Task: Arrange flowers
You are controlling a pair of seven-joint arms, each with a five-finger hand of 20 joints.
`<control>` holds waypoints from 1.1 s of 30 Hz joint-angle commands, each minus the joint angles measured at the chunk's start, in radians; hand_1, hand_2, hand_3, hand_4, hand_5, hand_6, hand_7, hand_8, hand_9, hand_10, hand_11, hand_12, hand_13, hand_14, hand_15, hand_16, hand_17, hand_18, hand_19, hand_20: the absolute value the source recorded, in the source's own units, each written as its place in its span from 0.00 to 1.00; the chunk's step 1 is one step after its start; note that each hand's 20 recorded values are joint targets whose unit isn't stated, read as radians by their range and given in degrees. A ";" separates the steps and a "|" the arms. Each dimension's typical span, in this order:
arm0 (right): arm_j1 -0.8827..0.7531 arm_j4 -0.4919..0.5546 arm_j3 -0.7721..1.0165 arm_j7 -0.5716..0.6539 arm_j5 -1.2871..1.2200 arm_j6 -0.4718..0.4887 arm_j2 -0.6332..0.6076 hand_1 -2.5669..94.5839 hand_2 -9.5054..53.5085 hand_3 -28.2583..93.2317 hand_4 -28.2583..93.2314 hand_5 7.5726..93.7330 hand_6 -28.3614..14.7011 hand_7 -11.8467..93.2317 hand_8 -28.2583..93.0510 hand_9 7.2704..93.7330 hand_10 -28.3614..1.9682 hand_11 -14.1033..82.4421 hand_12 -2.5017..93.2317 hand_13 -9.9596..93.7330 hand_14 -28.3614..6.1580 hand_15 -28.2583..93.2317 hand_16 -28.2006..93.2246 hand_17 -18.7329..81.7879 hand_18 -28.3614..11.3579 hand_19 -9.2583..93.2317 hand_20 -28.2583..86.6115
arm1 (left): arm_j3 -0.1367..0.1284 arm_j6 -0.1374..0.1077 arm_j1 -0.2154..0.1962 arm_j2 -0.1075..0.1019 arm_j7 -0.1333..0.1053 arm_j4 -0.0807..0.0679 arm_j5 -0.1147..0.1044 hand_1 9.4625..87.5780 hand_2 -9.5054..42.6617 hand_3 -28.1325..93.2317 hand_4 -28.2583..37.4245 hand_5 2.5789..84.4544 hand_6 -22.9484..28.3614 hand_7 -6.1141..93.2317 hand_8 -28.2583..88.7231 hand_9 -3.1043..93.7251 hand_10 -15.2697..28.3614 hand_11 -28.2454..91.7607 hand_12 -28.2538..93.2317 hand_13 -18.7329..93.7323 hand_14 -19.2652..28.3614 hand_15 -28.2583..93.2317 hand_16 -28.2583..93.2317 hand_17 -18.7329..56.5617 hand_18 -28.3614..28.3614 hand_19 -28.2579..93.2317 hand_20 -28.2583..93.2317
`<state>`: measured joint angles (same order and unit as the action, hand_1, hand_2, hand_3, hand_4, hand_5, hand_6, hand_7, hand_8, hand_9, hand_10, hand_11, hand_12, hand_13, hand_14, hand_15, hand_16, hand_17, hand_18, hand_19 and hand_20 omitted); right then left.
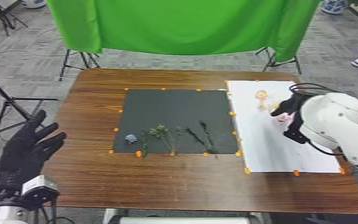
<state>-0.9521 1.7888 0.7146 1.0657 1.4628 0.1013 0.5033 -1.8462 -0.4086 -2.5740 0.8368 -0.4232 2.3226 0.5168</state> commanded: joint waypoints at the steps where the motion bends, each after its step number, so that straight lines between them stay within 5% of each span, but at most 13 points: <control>1: 0.016 -0.022 -0.040 0.011 0.012 0.011 0.025 0.35 0.11 0.86 0.03 0.52 0.54 0.23 0.16 0.63 0.29 0.32 0.18 0.74 0.39 0.69 0.32 0.63 0.28 1.00 0.19 | 0.007 0.017 0.003 0.009 0.007 -0.005 0.004 0.24 0.31 0.75 0.11 0.35 0.59 0.14 0.18 0.31 0.77 0.43 0.33 0.33 0.98 0.69 0.13 0.12 1.00 0.65 0.24; 5: 0.050 -0.037 -0.083 0.003 0.019 0.005 0.028 0.36 0.11 0.86 0.03 0.51 0.55 0.23 0.16 0.63 0.30 0.32 0.18 0.75 0.39 0.69 0.32 0.63 0.28 1.00 0.18 | 0.019 0.014 0.011 -0.008 -0.006 -0.009 -0.005 0.25 0.31 0.75 0.11 0.35 0.59 0.14 0.18 0.31 0.77 0.43 0.33 0.33 0.98 0.69 0.13 0.12 1.00 0.66 0.24; 8: 0.072 -0.048 -0.108 0.006 0.024 0.016 0.037 0.36 0.11 0.85 0.03 0.50 0.56 0.23 0.16 0.63 0.30 0.32 0.18 0.75 0.40 0.69 0.32 0.64 0.28 1.00 0.18 | 0.023 0.001 0.000 -0.044 -0.043 -0.011 -0.039 0.25 0.31 0.75 0.11 0.35 0.59 0.14 0.18 0.31 0.77 0.43 0.33 0.34 0.98 0.69 0.13 0.12 1.00 0.66 0.24; 10: 0.078 -0.053 -0.117 0.013 0.020 0.016 0.041 0.36 0.11 0.85 0.03 0.50 0.57 0.23 0.16 0.63 0.31 0.32 0.18 0.75 0.40 0.69 0.32 0.64 0.29 1.00 0.18 | 0.024 0.006 0.004 -0.039 -0.034 -0.013 -0.029 0.25 0.31 0.75 0.11 0.35 0.59 0.14 0.18 0.31 0.77 0.43 0.32 0.34 0.98 0.70 0.13 0.12 1.00 0.66 0.24; 11: 0.092 -0.059 -0.134 0.021 0.019 0.011 0.045 0.36 0.11 0.85 0.03 0.50 0.57 0.23 0.16 0.64 0.31 0.32 0.18 0.75 0.40 0.69 0.32 0.64 0.29 1.00 0.18 | 0.023 0.002 -0.004 -0.047 -0.050 -0.011 -0.041 0.25 0.31 0.75 0.11 0.35 0.59 0.14 0.18 0.31 0.77 0.43 0.32 0.34 0.98 0.70 0.13 0.12 1.00 0.66 0.24; 12: 0.087 -0.060 -0.136 0.032 0.031 0.009 0.044 0.37 0.11 0.85 0.03 0.51 0.57 0.23 0.16 0.64 0.31 0.32 0.18 0.75 0.40 0.69 0.32 0.64 0.29 1.00 0.17 | 0.021 0.011 0.010 -0.029 -0.021 -0.013 -0.021 0.25 0.31 0.75 0.11 0.35 0.59 0.14 0.18 0.31 0.77 0.43 0.32 0.34 0.98 0.70 0.13 0.12 1.00 0.66 0.24; 22: 0.100 -0.076 -0.196 0.050 0.074 -0.015 0.040 0.53 0.10 0.85 0.01 0.62 0.58 0.29 0.18 0.73 0.43 0.33 0.18 0.81 0.49 0.65 0.32 0.69 0.36 1.00 0.11 | 0.016 0.021 0.006 -0.015 -0.009 -0.013 -0.010 0.25 0.31 0.75 0.11 0.35 0.59 0.14 0.18 0.31 0.77 0.43 0.32 0.34 0.99 0.70 0.13 0.12 1.00 0.66 0.24; 29: 0.164 -0.063 -0.313 0.017 0.170 -0.160 0.028 0.63 0.07 0.81 0.00 0.75 0.61 0.34 0.27 0.90 0.62 0.26 0.30 0.87 0.64 0.61 0.38 0.73 0.43 1.00 0.15 | 0.018 0.029 0.016 -0.005 0.004 -0.014 0.001 0.25 0.31 0.75 0.11 0.35 0.59 0.14 0.18 0.31 0.77 0.43 0.32 0.34 0.98 0.70 0.13 0.12 1.00 0.65 0.24; 33: 0.188 -0.035 -0.324 0.010 0.205 -0.214 0.024 0.64 0.06 0.82 0.00 0.77 0.64 0.36 0.27 0.94 0.66 0.29 0.31 0.89 0.64 0.61 0.38 0.75 0.44 1.00 0.16 | 0.006 0.039 0.006 0.008 0.014 -0.011 0.007 0.25 0.31 0.75 0.11 0.35 0.59 0.14 0.18 0.31 0.77 0.43 0.32 0.33 0.99 0.70 0.13 0.12 1.00 0.65 0.24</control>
<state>-0.7935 1.7173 0.3812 1.0915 1.6184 -0.0572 0.5351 -1.8264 -0.3937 -2.5594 0.8208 -0.4341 2.3094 0.5064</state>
